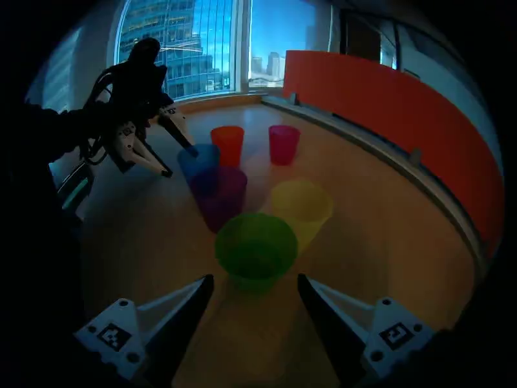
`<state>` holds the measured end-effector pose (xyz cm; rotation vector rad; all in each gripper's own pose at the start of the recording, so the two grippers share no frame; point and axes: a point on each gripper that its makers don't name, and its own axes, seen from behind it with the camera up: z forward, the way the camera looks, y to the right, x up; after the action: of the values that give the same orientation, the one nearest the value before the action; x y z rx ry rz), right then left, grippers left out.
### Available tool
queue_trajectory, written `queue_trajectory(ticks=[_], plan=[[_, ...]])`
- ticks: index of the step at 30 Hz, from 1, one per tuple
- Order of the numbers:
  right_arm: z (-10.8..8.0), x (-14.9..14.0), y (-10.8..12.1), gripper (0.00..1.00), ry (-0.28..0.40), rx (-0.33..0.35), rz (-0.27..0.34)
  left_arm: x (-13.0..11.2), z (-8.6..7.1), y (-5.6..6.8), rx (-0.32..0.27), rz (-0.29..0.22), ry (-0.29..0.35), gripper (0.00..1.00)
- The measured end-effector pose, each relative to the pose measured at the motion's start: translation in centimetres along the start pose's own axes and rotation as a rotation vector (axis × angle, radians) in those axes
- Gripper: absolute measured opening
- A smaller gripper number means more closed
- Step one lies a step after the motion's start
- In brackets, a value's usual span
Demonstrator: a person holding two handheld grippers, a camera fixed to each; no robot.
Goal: Pour water
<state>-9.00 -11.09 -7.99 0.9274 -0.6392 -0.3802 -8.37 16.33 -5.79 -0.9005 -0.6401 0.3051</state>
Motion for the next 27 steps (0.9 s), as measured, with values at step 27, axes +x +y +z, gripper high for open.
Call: queue_trajectory(ticks=[27], plan=[[-5.3, 2.9, 1.7, 1.0, 0.179, -0.164, 0.12, -0.2, -5.0, -2.1, 0.205, -0.06, 0.127, 0.9]])
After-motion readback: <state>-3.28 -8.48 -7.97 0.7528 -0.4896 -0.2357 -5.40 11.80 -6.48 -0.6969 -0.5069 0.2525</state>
